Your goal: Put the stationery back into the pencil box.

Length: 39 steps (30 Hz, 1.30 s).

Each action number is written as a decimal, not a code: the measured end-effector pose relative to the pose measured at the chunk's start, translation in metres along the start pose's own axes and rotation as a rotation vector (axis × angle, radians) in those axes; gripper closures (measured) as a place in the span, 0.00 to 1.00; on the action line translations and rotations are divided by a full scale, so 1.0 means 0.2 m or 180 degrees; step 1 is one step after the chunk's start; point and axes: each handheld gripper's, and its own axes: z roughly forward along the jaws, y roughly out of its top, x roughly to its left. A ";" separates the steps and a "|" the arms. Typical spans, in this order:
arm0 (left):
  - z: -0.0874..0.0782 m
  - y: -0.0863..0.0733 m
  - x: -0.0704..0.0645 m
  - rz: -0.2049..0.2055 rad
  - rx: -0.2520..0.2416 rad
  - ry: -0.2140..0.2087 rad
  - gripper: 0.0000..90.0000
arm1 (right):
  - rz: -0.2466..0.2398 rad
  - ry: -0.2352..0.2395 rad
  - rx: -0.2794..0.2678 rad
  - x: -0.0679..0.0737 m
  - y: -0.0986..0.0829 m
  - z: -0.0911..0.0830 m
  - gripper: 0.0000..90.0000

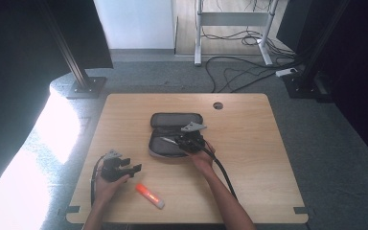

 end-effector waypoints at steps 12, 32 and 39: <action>0.01 0.00 0.00 0.0018 0.0016 0.0003 0.38 | 0.0005 0.0045 -0.0132 0.00 -0.05 -0.11 0.77; 0.02 -0.01 -0.01 0.0017 0.0044 0.0023 0.38 | 0.0094 0.0154 -0.0226 0.04 -0.20 -0.24 0.72; 0.02 -0.01 -0.01 0.0033 0.0056 0.0025 0.38 | 0.0125 0.0191 -0.0248 0.06 -0.24 -0.28 0.69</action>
